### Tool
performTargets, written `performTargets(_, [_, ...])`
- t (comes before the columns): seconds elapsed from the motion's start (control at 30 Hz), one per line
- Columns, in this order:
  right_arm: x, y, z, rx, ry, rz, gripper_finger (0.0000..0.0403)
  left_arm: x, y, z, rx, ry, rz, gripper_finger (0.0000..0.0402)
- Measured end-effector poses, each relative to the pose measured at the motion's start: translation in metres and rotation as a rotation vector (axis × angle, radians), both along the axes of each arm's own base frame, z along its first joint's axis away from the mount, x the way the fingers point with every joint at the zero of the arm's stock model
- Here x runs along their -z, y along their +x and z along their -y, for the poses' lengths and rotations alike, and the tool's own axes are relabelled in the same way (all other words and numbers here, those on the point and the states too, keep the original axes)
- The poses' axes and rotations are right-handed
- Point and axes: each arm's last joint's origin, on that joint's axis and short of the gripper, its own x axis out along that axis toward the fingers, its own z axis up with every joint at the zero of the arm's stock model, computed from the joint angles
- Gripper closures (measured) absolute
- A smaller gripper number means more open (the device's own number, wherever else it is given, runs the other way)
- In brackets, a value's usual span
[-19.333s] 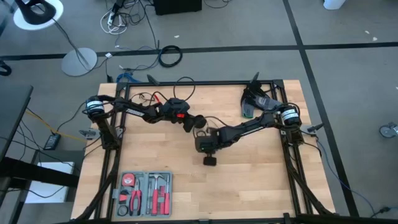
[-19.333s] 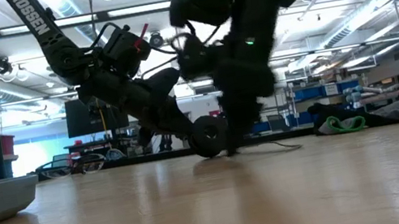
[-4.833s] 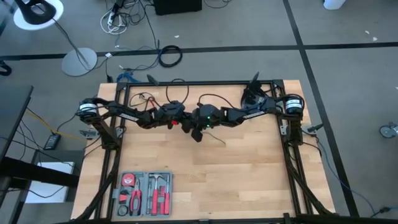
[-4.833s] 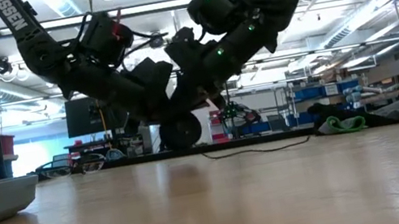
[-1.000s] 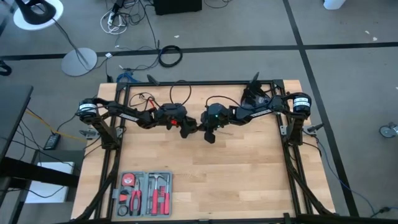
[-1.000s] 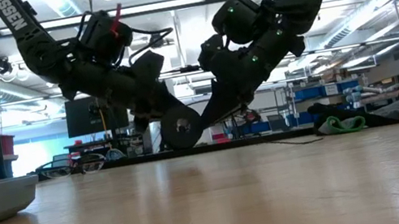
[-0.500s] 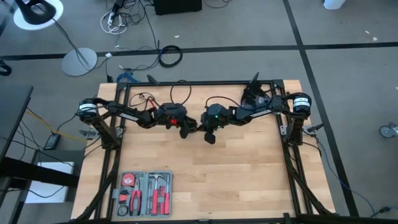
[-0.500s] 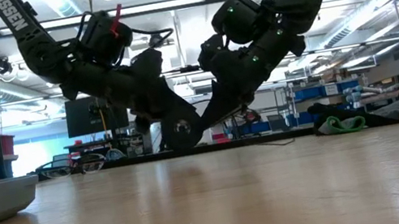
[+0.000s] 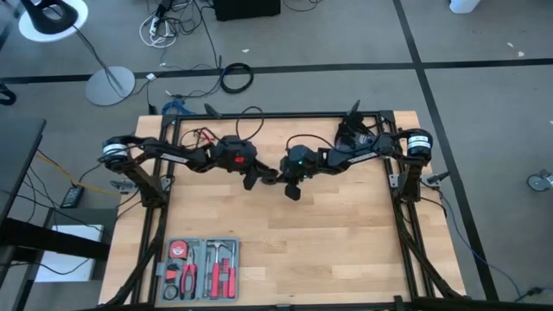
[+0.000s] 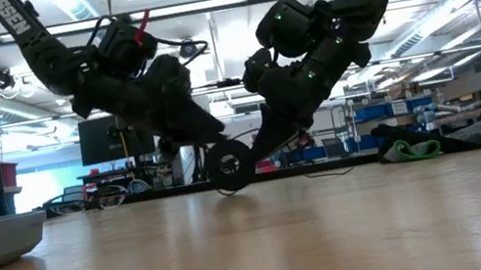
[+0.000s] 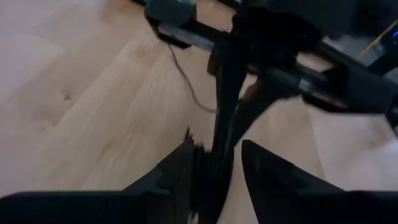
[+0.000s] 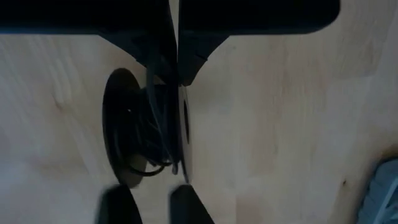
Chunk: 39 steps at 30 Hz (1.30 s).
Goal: Coil cords
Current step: Coil the black wire onto the black spool
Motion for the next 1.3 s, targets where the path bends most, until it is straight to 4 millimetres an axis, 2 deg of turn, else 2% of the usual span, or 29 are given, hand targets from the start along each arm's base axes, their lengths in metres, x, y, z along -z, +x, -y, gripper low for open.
performTargets(0.13, [0.0,0.0,0.0,0.013,0.016,0.005,0.0403,-0.004,-0.005,-0.001,0.026,0.031,-0.125,0.0265])
performTargets(0.4, [-0.001,0.001,0.0,0.015,0.023,0.007,0.0403,-0.018,0.004,0.0,0.03,0.18,-0.271,0.0265])
performTargets(0.5, [-0.001,0.001,-0.002,0.005,0.027,0.008,0.0403,-0.026,0.008,-0.003,0.042,0.232,-0.28,0.0265])
performTargets(0.7, [0.0,0.001,-0.005,-0.025,0.025,0.004,0.0403,-0.027,0.009,-0.004,0.075,0.32,-0.309,0.0265])
performTargets(1.3, [0.001,0.001,-0.012,-0.056,-0.05,-0.011,0.0403,-0.027,0.009,0.0,0.175,0.272,-0.272,0.0266])
